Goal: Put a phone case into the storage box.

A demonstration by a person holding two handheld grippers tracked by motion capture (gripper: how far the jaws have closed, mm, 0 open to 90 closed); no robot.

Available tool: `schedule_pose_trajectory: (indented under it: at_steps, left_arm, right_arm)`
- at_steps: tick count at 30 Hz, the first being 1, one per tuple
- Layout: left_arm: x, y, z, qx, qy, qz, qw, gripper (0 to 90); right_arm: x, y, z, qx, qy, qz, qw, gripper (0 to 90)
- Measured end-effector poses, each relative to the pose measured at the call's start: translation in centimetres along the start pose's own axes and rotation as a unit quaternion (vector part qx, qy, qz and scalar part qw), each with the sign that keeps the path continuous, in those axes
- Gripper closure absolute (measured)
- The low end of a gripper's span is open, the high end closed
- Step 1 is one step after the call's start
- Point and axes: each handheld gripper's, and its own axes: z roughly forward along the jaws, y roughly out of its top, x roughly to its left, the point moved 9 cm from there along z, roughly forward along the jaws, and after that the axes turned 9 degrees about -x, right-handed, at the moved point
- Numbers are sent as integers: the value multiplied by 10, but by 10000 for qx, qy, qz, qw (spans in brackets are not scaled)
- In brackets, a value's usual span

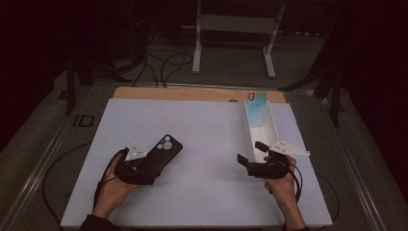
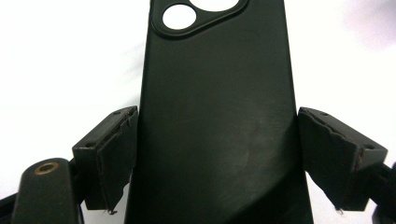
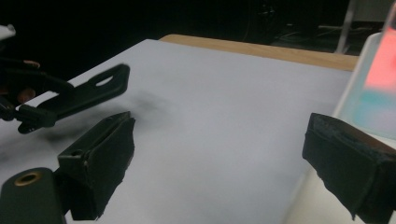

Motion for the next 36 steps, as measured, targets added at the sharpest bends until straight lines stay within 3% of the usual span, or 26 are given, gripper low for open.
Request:
schedule_pose_trajectory:
  at_steps: [8,12,23,36]
  left_arm:
    - [-7,27,-5,-361,-11,124,9993,164]
    - [-10,39,-6,-508,-16,193,9985,163]
    - [-26,72,-6,-915,-126,430,9948,162]
    - [-49,93,-2,-1136,-333,723,9903,161]
  right_arm:
    - [12,11,12,86,193,-75,9997,91]
    - [17,20,18,71,305,-3,9995,91]
    - [41,39,44,287,635,-26,9976,91]
    - [69,53,69,352,990,121,9944,91]
